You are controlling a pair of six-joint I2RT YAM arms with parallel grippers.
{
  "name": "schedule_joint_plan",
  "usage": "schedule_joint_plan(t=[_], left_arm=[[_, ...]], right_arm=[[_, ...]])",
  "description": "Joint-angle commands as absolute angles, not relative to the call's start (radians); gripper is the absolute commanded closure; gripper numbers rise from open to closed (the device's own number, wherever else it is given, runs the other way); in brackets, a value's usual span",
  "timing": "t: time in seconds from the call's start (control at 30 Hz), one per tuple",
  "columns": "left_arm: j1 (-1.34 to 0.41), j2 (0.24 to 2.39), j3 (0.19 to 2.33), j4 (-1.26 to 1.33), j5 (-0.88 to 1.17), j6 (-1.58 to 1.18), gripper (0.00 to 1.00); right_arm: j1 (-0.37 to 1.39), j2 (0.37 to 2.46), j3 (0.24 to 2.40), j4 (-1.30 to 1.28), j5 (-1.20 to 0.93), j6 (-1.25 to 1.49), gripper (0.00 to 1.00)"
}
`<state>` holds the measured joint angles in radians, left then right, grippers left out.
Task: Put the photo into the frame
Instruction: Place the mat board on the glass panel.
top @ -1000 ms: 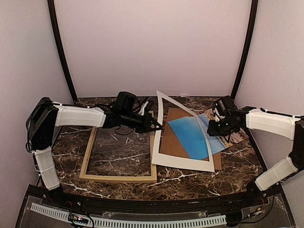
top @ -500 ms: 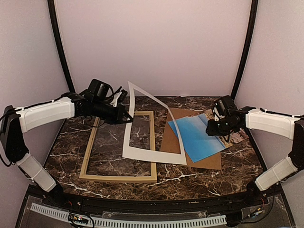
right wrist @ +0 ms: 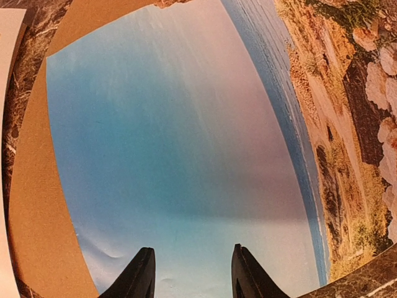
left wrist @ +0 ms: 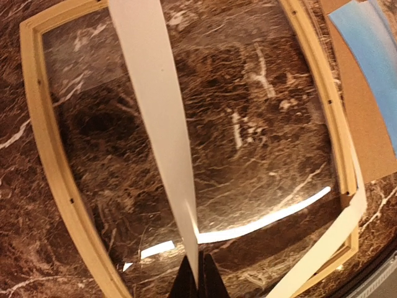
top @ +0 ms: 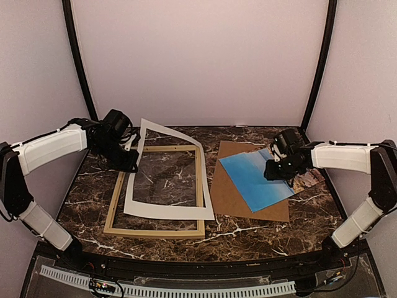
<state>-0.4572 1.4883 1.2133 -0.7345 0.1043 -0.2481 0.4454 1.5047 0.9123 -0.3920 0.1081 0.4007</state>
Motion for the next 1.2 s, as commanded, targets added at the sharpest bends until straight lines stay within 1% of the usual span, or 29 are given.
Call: schedule_joint_plan(t=[0.0, 0.13, 0.5, 0.87, 1.17], left_arm=[[-0.419, 1.533, 1.229, -0.865, -0.063, -0.205, 1.0], [-0.4, 1.579, 1.233, -0.889, -0.087, -0.196, 1.0], [-0.354, 1.616, 1.216, -0.875, -0.058, -0.193, 1.0], [-0.344, 1.571, 1.173, -0.87, -0.078, -0.233, 1.0], [-0.342, 1.559, 1.117, -0.818, -0.013, -0.252, 1.0]], right_arm=[[0.454, 1.541, 0.931, -0.344, 0.087, 0.375, 0.58], [0.454, 1.55, 0.936, -0.326, 0.072, 0.37, 0.58], [0.454, 1.607, 0.943, -0.299, 0.051, 0.357, 0.58], [0.454, 1.62, 0.952, -0.305, 0.051, 0.357, 0.59], [0.454, 1.621, 0.953, -0.307, 0.052, 0.357, 0.58]])
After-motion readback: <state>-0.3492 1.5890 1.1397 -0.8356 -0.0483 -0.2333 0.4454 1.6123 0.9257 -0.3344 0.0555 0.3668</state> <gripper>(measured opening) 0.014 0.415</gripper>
